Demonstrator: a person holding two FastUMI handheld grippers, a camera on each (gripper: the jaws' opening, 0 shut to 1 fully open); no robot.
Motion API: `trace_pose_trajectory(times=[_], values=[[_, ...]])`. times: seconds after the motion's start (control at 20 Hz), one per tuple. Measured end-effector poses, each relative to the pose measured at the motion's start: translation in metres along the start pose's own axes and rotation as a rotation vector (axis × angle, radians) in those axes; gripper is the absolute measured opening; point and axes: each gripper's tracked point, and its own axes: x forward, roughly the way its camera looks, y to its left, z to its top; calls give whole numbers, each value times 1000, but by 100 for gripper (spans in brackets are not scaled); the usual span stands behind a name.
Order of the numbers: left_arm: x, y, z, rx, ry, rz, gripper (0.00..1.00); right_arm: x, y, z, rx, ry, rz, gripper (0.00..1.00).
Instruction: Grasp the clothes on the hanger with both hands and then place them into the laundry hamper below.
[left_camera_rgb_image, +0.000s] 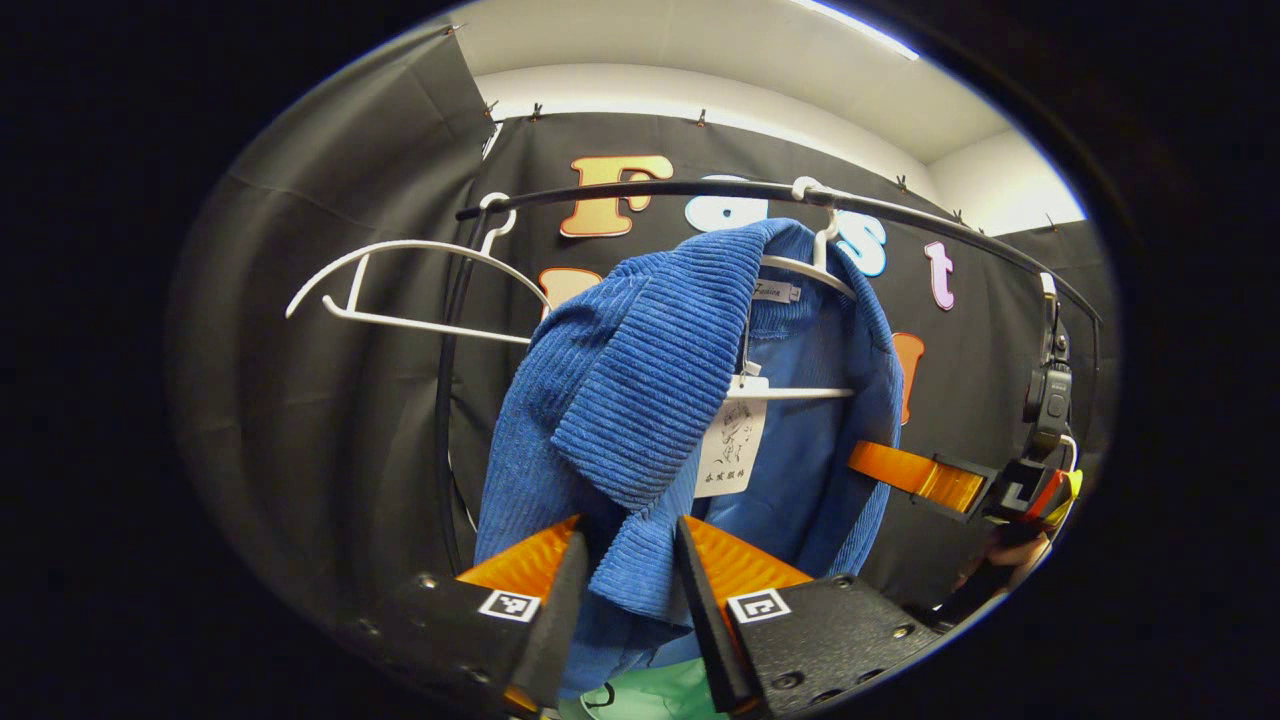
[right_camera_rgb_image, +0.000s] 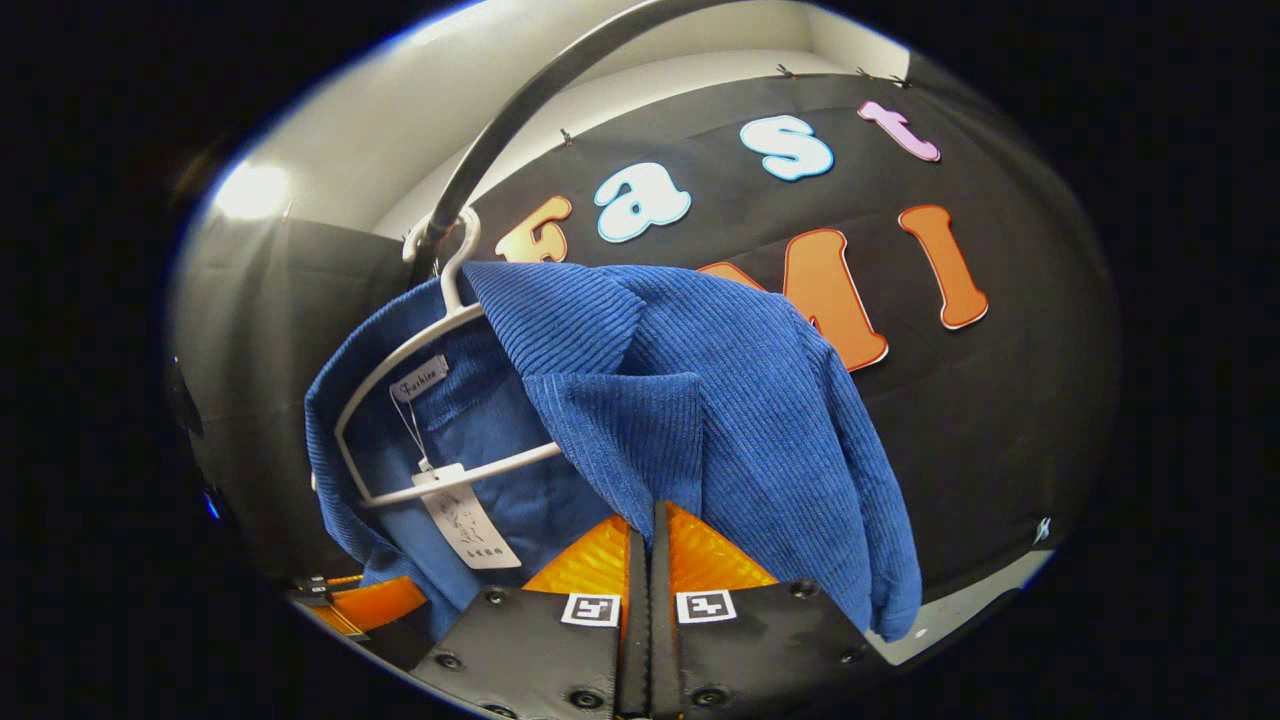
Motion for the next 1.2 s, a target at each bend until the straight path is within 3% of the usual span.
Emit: trace_pose_trajectory(times=[0.15,0.2,0.3,0.45,0.65,0.85,1.1,1.2], values=[[-3,-12,5,-8,5,-69,35,-4,1,10,72,-15,56,7],[-2,-7,10,-2,-6,-59,19,-5,0,13,98,-19,71,7],[-6,-4,16,9,-7,-52,5,-6,-3,17,169,-10,107,7],[-12,-5,33,5,-12,-65,2,-5,-6,23,321,38,159,7],[-25,-7,70,-33,-46,-96,0,-11,-18,41,504,19,219,7],[-35,-8,102,-44,-86,-134,1,-15,-22,57,488,5,244,7],[-46,5,133,-7,-125,-148,1,-10,-28,86,565,-13,276,7],[-51,13,144,-36,-135,-152,1,-13,-32,97,610,-25,290,7]])
